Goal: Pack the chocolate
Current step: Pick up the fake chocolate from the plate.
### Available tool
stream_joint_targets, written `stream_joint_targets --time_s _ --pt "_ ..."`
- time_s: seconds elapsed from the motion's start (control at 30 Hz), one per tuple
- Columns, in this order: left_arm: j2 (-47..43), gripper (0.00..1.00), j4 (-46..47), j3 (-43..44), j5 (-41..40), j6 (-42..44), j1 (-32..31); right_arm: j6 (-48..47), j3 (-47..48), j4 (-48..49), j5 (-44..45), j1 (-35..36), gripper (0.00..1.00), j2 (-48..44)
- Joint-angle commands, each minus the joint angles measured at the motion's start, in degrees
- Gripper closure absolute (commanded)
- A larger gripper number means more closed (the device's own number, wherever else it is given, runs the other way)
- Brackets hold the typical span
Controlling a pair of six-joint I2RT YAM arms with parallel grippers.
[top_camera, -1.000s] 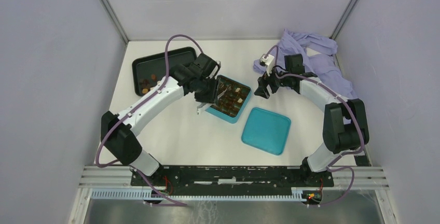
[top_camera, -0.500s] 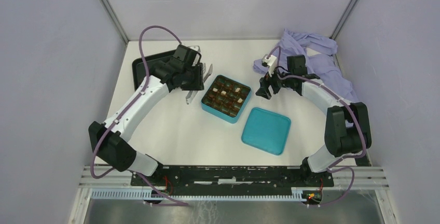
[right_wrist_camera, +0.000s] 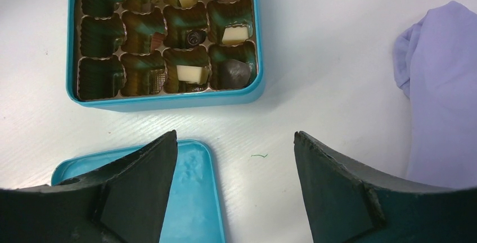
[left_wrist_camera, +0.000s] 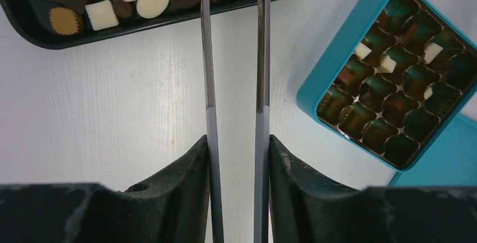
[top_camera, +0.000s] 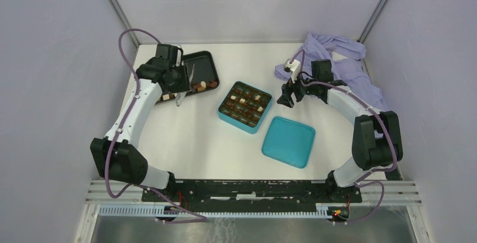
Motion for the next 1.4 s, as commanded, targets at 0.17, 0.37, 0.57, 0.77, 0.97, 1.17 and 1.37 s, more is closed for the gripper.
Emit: stream_joint_targets --time_s 0.17,0.37,0.57,0.77,0.97,1.17,1.37 --pt "1.4 0.56 4.4 -3.3 1.1 6.8 8.1 1.0 1.5 0.6 -1.5 -0.2 0.19 -0.1" --pt "3.6 0.56 5.5 -2.9 -0.1 5.9 13.1 0.8 0.4 1.3 -1.4 -0.2 0.19 -0.2" --pt "7.1 0.55 5.2 -0.1 -0.8 5.4 16.5 0.8 0.4 1.5 -2.0 -0.2 0.19 0.0" --pt "10.2 0.54 4.5 1.7 -0.4 6.4 18.7 0.9 0.4 1.6 -2.3 -0.2 0.19 0.4" --pt "13.1 0.54 4.1 3.3 1.2 7.3 19.5 1.0 0.4 1.6 -2.4 -0.2 0.19 0.5" --pt "15.6 0.54 4.4 4.8 2.2 7.5 20.0 1.0 0.3 1.6 -2.3 -0.2 0.19 0.3" --pt "18.4 0.53 4.3 6.6 3.6 7.5 20.6 1.0 0.1 1.6 -2.3 -0.2 0.19 0.2"
